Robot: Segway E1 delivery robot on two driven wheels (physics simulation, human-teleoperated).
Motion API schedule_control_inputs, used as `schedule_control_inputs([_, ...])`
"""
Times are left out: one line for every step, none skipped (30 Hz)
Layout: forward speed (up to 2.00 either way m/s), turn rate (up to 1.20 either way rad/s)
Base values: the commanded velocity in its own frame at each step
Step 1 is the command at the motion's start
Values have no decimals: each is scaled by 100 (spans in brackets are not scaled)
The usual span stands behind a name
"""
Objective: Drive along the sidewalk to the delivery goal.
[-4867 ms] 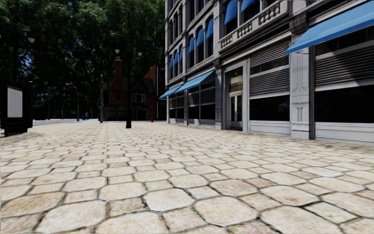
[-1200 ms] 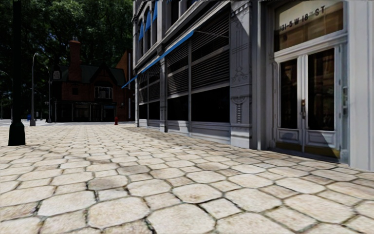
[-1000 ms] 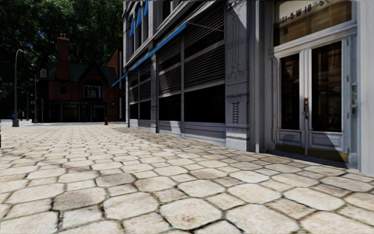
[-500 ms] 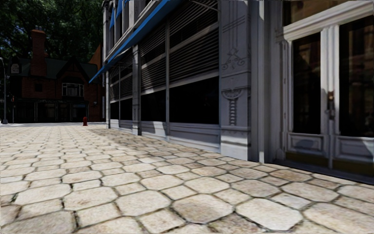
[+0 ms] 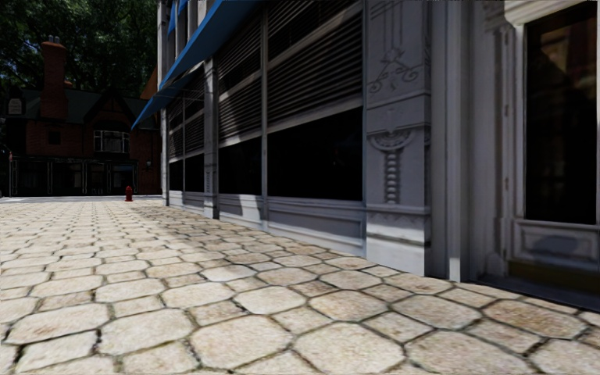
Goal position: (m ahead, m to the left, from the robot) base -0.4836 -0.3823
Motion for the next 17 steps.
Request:
schedule_control_inputs([0, 0])
schedule_control_inputs([0, 0])
schedule_control_inputs([0, 0])
schedule_control_inputs([0, 0])
schedule_control_inputs([0, 0])
schedule_control_inputs([0, 0])
schedule_control_inputs([0, 0])
schedule_control_inputs([0, 0])
schedule_control_inputs([0, 0])
schedule_control_inputs([0, 0])
schedule_control_inputs([0, 0])
schedule_control_inputs([0, 0])
schedule_control_inputs([0, 0])
schedule_control_inputs([0, 0])
schedule_control_inputs([0, 0])
schedule_control_inputs([0, 0])
schedule_control_inputs([0, 0])
